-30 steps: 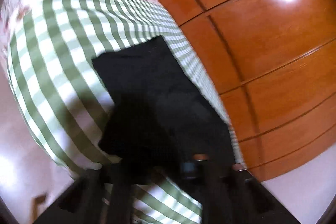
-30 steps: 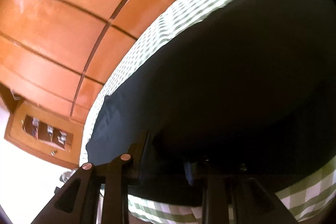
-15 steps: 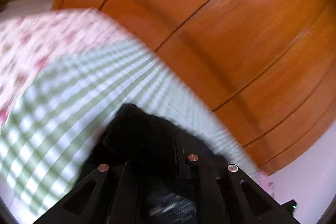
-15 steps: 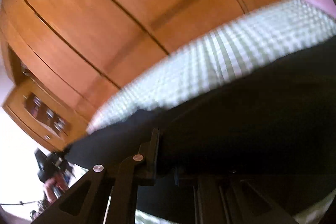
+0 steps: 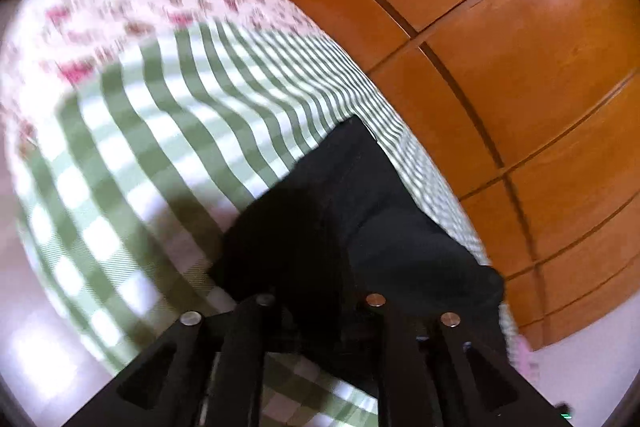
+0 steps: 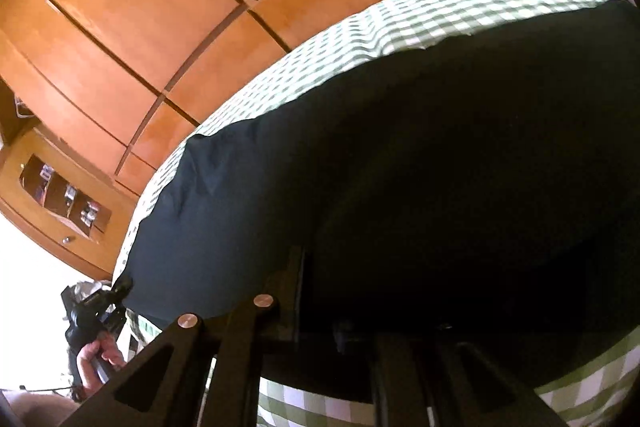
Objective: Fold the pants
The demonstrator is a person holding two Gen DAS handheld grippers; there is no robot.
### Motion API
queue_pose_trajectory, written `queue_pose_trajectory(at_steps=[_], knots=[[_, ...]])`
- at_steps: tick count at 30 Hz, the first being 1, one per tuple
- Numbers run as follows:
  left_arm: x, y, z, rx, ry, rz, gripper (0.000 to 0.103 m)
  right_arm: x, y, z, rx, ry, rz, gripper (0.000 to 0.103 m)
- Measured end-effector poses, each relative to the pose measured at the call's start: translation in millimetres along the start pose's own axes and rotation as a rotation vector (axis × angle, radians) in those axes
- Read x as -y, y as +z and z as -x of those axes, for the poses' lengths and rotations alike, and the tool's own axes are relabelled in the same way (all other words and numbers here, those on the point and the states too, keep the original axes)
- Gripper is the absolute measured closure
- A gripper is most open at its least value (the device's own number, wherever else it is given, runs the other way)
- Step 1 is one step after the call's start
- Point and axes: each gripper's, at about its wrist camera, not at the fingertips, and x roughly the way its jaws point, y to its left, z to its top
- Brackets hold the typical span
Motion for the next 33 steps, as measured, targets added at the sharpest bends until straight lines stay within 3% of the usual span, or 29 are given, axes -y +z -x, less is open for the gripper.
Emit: queue_pose_trajectory(at_steps=[3, 6, 9, 15, 20, 22, 24, 27, 30, 33], knots=[[18.8, -1.3, 23.9, 0.135, 0.124, -0.052, 0.076, 8.5, 1.3, 5.5, 0.006, 0.052, -0.059, 0.069], [39.4, -8.5, 48.4, 0.247, 0.113, -0.073, 0.061, 26.0, 8.8, 28.2, 0.066, 0.045, -0.079, 0.067], [74.6, -17.9, 49.9, 0.278, 0.066, -0.169, 0.052, 57.8, 18.8, 50.1, 0.128, 0.027, -0.16, 0.067], [133.7, -53.2, 0.0, 0.113, -0.016, -0.357, 0.051, 155.7, 38.3, 101.5, 0.307, 0.057, -0.447, 0.067], [151.1, -85.4, -46.4, -0.035, 0.013, -0.395, 0.051, 214.5, 72.3, 123.1, 0.415, 0.049, -0.567, 0.068], [150.3, -94.6, -53.5, -0.06, 0.044, -0.395, 0.051, 224.5, 84.5, 124.0, 0.427, 0.018, -0.566, 0.085], [151.1, -98.1, -51.2, -0.046, 0.059, -0.404, 0.051, 229.3, 89.9, 124.4, 0.431, -0.017, -0.559, 0.095], [155.5, -98.0, -47.9, -0.053, 0.069, -0.42, 0.051, 212.0, 91.0, 139.7, 0.478, 0.013, -0.493, 0.096], [157.5, -96.7, -46.0, -0.056, 0.058, -0.415, 0.051, 176.3, 74.5, 178.0, 0.539, 0.002, -0.321, 0.096], [159.3, -99.5, -49.3, -0.071, 0.044, -0.404, 0.051, 182.3, 50.2, 191.8, 0.515, -0.044, -0.29, 0.096]])
